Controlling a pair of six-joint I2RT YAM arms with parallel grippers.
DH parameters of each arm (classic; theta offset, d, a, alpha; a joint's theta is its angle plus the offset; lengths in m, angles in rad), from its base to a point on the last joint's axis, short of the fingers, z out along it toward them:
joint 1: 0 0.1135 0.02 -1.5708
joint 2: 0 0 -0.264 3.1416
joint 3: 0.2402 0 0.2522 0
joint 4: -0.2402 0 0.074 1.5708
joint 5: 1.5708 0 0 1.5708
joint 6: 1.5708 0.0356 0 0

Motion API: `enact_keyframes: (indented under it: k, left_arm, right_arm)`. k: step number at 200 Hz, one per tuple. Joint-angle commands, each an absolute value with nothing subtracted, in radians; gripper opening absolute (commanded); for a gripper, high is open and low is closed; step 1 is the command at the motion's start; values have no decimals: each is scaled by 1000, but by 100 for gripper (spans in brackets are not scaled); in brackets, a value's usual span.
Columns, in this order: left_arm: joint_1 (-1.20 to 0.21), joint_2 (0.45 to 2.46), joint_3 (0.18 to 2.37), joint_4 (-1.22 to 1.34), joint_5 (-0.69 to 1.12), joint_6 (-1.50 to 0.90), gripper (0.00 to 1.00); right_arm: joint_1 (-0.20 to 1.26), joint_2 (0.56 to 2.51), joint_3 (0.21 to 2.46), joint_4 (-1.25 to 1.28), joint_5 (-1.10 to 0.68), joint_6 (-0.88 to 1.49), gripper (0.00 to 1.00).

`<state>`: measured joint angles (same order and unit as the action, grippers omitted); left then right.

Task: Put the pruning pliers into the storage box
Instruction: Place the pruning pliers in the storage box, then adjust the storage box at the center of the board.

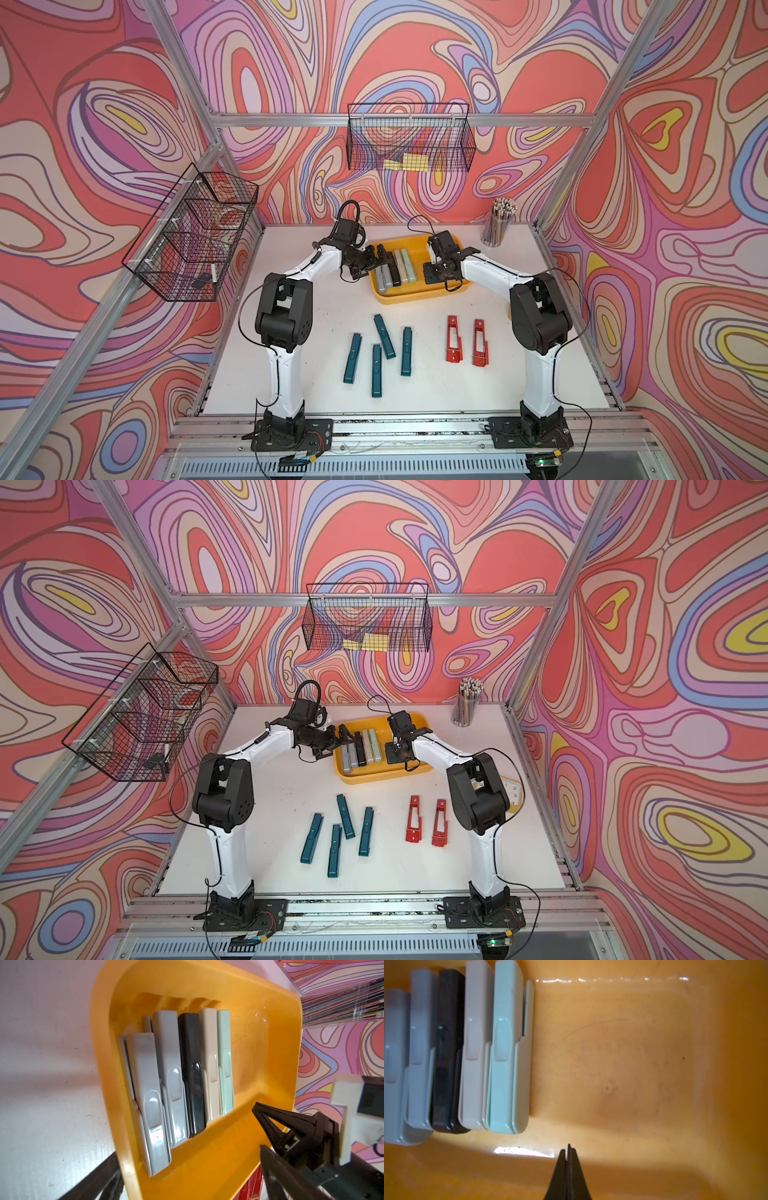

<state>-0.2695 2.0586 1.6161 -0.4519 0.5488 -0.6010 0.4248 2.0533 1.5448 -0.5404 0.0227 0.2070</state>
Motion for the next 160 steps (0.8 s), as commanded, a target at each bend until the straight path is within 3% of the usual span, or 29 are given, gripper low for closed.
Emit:
enact_keyframes:
  k: [1, 160]
  left_arm:
    - [-275, 2054, 1643, -480, 544, -570, 99]
    - [-275, 2008, 1566, -428, 550, -586, 99]
  right_arm:
    - [420, 2072, 1546, -536, 35, 209, 0]
    - [432, 1876, 1316, -573, -43, 292, 0]
